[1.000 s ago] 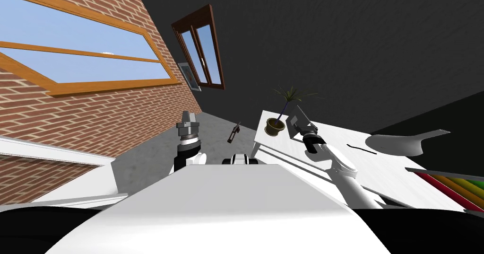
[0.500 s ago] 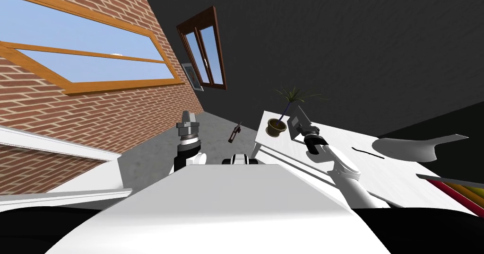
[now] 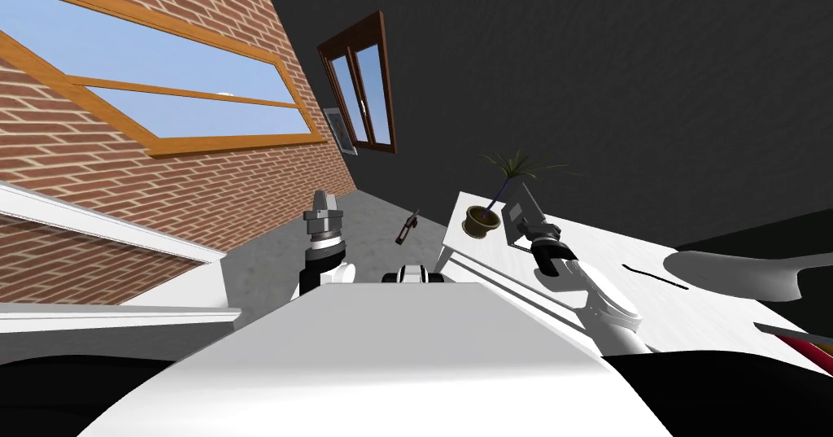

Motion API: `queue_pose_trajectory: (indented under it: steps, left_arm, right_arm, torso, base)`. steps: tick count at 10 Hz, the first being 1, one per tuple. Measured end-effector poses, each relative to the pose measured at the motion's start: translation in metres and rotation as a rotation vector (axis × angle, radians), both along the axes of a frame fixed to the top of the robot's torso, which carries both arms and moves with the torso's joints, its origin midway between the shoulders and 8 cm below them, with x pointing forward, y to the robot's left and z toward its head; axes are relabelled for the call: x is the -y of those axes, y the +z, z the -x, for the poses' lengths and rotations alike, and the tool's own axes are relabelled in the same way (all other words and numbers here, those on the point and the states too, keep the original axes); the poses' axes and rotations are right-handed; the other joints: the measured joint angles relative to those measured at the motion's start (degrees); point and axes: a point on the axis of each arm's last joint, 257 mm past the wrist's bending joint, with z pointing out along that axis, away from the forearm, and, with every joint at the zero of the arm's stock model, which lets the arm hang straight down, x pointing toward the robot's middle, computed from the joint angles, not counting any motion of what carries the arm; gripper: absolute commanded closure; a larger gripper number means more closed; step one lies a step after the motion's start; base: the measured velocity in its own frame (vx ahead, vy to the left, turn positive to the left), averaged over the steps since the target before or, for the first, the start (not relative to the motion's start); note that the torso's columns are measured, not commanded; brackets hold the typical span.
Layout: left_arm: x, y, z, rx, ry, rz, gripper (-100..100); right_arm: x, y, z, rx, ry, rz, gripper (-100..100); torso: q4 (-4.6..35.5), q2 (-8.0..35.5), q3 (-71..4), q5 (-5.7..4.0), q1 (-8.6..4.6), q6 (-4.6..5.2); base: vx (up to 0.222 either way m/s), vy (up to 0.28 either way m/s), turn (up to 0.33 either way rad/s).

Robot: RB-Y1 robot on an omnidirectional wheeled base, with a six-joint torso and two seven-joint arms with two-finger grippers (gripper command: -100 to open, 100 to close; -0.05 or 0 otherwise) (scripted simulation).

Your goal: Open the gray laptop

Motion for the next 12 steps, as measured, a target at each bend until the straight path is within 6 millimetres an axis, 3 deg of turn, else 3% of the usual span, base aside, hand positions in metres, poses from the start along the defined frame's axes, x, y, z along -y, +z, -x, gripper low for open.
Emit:
queue_pose_trajectory:
  steps: [2, 12]
  left_arm:
    - [0.0, 0.0, 0.0, 0.0, 0.0, 0.0, 0]
    - [0.0, 0.0, 0.0, 0.0, 0.0, 0.0, 0]
  right_arm:
    - [0.002, 0.001, 0.009, 0.0, -0.01, 0.0, 100]
    - [0.029, -0.002, -0.017, 0.109, 0.067, -0.236, 100]
  torso:
    - [0.03, -0.08, -0.05, 0.08, 0.11, -0.11]
    - [-0.07, -0.11, -0.03, -0.16, -0.21, 0.02]
  base:
    - [-0.001, 0.003, -0.023]
    - [0.015, 0.002, -0.074]
